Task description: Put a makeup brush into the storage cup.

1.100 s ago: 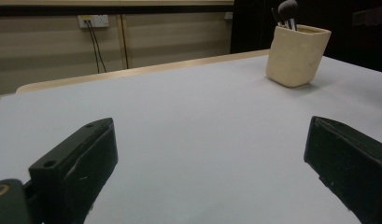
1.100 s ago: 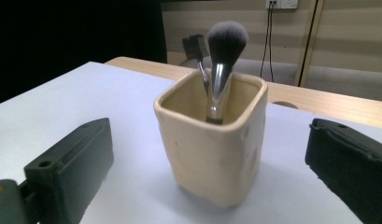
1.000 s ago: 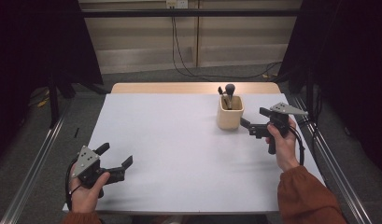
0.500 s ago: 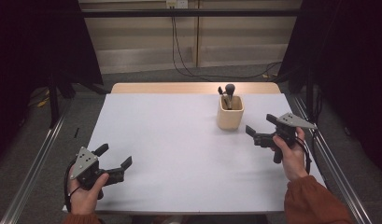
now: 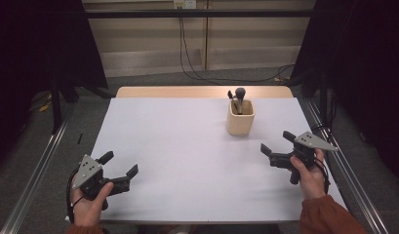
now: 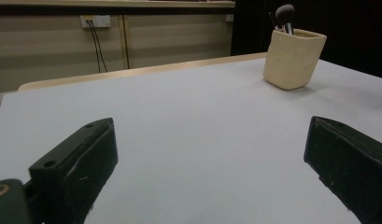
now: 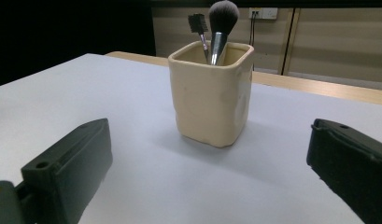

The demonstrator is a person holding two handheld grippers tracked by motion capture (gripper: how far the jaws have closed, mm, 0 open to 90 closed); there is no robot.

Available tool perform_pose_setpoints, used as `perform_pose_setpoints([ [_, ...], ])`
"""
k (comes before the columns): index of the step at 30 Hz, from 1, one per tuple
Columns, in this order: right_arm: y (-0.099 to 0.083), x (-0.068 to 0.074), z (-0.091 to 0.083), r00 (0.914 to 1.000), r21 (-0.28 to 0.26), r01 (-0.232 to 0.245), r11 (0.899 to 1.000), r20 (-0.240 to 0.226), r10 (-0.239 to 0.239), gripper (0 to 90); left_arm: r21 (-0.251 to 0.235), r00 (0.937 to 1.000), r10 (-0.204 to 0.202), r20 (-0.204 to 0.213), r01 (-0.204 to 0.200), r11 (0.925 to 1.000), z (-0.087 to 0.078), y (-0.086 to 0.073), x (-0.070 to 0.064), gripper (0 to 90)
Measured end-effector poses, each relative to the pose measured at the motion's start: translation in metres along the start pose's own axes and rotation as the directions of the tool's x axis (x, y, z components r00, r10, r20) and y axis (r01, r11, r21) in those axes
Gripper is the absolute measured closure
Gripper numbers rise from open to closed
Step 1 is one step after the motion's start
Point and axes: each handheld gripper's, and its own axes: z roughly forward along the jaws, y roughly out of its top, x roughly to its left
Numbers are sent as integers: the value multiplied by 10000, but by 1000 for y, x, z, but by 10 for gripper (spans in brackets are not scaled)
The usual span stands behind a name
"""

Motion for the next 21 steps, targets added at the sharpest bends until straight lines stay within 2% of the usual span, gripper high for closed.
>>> perform_pose_setpoints([
  [11, -14, -1, -26, 9999, 307, -55, 9995, 134, 51, 5, -72, 9998, -163, -117, 162, 9998, -5, -2, 0, 28],
  [21, -23, -2, -54, 9989, 187, -239, 9995, 410, 231, 7, -33, 9999, -93, -95, 92, 10000, -4, -2, 0, 28],
])
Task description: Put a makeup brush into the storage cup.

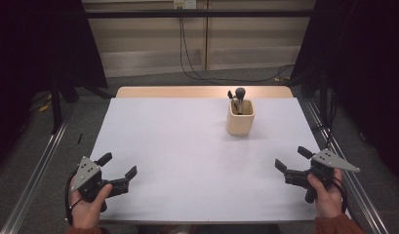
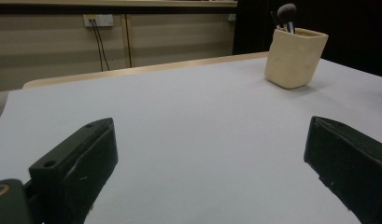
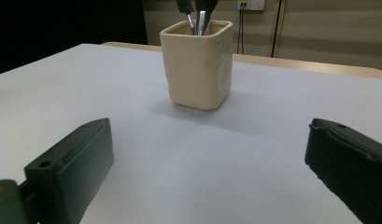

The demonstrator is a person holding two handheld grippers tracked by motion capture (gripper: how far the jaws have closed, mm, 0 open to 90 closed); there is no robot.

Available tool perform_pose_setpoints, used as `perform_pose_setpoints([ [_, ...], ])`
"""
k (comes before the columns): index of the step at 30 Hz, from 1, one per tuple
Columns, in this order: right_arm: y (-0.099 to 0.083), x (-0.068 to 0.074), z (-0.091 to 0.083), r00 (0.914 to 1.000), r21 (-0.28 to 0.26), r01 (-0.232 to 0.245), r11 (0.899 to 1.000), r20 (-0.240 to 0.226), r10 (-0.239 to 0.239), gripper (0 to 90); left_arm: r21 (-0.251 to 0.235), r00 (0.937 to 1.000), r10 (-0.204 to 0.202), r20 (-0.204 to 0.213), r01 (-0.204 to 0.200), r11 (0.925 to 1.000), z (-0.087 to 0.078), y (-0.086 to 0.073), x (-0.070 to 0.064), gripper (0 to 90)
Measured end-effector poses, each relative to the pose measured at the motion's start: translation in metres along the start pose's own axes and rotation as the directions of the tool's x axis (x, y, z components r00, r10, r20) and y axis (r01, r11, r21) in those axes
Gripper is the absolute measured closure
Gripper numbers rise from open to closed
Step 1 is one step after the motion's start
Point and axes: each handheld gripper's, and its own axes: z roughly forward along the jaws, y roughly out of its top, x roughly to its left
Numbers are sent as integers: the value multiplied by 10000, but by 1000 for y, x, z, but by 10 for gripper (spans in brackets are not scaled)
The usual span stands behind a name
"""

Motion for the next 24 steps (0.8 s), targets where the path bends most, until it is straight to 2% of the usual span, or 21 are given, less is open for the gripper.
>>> perform_pose_setpoints([
  [5, -5, 1, -9, 10000, 83, -25, 10000, 31, 25, 6, -45, 10000, -47, -33, 47, 10000, -3, -1, 0, 28],
  [10, -12, 1, -13, 9999, 255, 155, 9996, 63, -157, 6, 46, 10000, -53, -82, 53, 10000, -4, -1, 1, 28],
  [14, -15, 3, -10, 9999, 505, 119, 9987, -18, -118, 14, 183, 9999, -143, -62, 145, 9997, -2, -3, 2, 28],
  [21, -12, 1, -10, 9999, 309, 110, 9995, -119, -106, 10, 189, 9998, -97, -177, 100, 9998, -3, -2, 3, 28],
  [24, -13, 1, -8, 9999, 402, 129, 9991, -95, -126, 12, 108, 9993, -65, -359, 69, 9999, -4, -1, 4, 28],
])
